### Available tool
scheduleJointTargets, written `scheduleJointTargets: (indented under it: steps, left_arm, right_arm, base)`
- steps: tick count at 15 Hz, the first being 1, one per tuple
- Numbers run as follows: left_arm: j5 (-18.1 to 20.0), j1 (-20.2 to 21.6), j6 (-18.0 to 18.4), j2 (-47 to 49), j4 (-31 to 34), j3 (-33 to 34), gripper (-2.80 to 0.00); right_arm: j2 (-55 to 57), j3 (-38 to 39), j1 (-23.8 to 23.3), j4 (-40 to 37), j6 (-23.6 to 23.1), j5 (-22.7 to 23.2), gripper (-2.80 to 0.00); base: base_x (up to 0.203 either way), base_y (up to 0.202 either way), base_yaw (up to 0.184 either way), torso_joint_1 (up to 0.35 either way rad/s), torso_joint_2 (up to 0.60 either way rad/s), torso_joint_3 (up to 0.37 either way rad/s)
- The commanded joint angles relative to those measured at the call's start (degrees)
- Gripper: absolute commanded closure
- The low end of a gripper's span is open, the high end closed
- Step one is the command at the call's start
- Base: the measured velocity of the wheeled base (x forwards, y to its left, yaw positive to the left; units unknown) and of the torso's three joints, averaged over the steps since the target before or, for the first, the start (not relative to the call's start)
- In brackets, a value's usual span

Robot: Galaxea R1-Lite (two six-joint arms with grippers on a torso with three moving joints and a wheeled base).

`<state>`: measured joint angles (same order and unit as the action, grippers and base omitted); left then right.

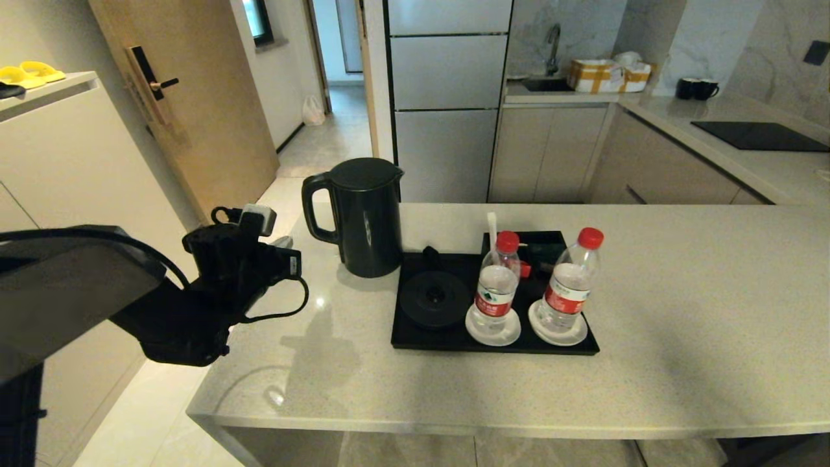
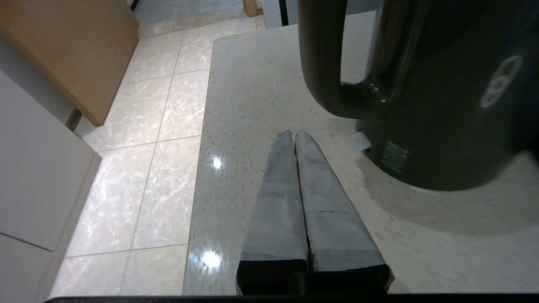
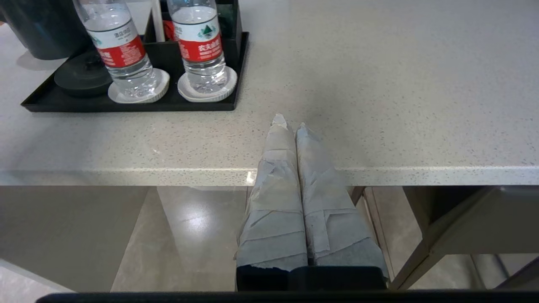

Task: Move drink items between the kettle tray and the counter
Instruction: Return the kettle to its original position

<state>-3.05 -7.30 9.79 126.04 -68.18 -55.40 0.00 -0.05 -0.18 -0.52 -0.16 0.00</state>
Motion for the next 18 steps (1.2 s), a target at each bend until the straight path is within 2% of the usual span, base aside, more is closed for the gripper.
scheduleJointTargets:
  steps: [1, 3, 10, 18]
  left_arm:
    - [-0.23, -0.17, 1.38, 4.41, 0.18, -5.80, -2.80]
    - [-1.45, -0.78, 2.78, 5.56, 1.55, -8.32, -2.80]
    - [-1.43, -1.57, 2.43, 2.90, 2.08, -8.49, -2.80]
    - [-1.25, -1.58, 1.41, 4.77, 9.36, -18.00, -2.80]
  right_arm:
    - [-0.09, 0.05, -0.06, 0.00, -0.08, 0.00, 0.00]
    - [-0.09, 0.04, 0.01, 0.00, -0.02, 0.00, 0.00]
    - [-0.09, 0.05, -0.08, 0.00, -0.02, 0.00, 0.00]
    - [-0.09, 0.01, -0.04, 0.00, -0.02, 0.03, 0.00]
  base:
    - [0.000, 0.000, 0.000, 0.000, 0.00, 0.000]
    - [0.000, 0.000, 0.000, 0.000, 0.00, 0.000]
    - [0.000, 0.000, 0.000, 0.000, 0.00, 0.000]
    - [0.000, 0.000, 0.000, 0.000, 0.00, 0.000]
